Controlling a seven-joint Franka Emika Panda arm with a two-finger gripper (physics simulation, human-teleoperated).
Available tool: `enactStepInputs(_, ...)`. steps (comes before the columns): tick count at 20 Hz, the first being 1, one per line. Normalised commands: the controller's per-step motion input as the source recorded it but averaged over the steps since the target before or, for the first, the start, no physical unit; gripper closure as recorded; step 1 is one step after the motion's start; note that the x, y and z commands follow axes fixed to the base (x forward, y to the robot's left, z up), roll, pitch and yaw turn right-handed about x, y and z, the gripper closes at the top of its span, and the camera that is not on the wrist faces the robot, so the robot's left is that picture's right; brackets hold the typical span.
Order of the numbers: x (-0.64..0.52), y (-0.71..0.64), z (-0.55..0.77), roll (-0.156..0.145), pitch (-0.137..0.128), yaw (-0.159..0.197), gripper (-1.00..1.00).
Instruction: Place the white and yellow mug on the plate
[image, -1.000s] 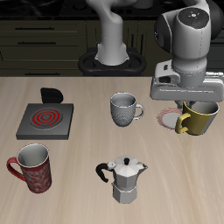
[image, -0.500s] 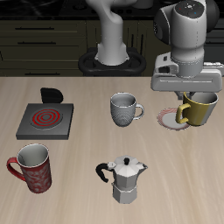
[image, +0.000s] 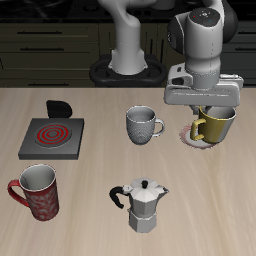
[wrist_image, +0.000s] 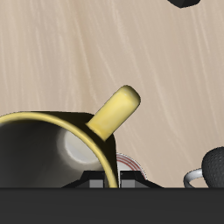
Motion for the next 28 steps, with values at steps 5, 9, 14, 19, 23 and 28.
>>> enactStepInputs(5,-0.3,-0.02,-0.06,-0.019,-0.047,0.032,1.0)
enactStepInputs(9,-0.2,-0.07,0.1,-0.023,-0.049,-0.002,1.0)
enactStepInputs(14,-0.35,-0.05,0.01,-0.013,-0.074,0.021,1.0)
enactStepInputs(19,-0.16,-0.02,-0.11,0.014,0.009,-0.019,1.0)
enactStepInputs(23,-0.28,0.05,-0.11,0.022,-0.038,0.027,1.0)
enactStepInputs(28,-0.24,0.09,-0.05,0.021,-0.015,-0.007,1.0)
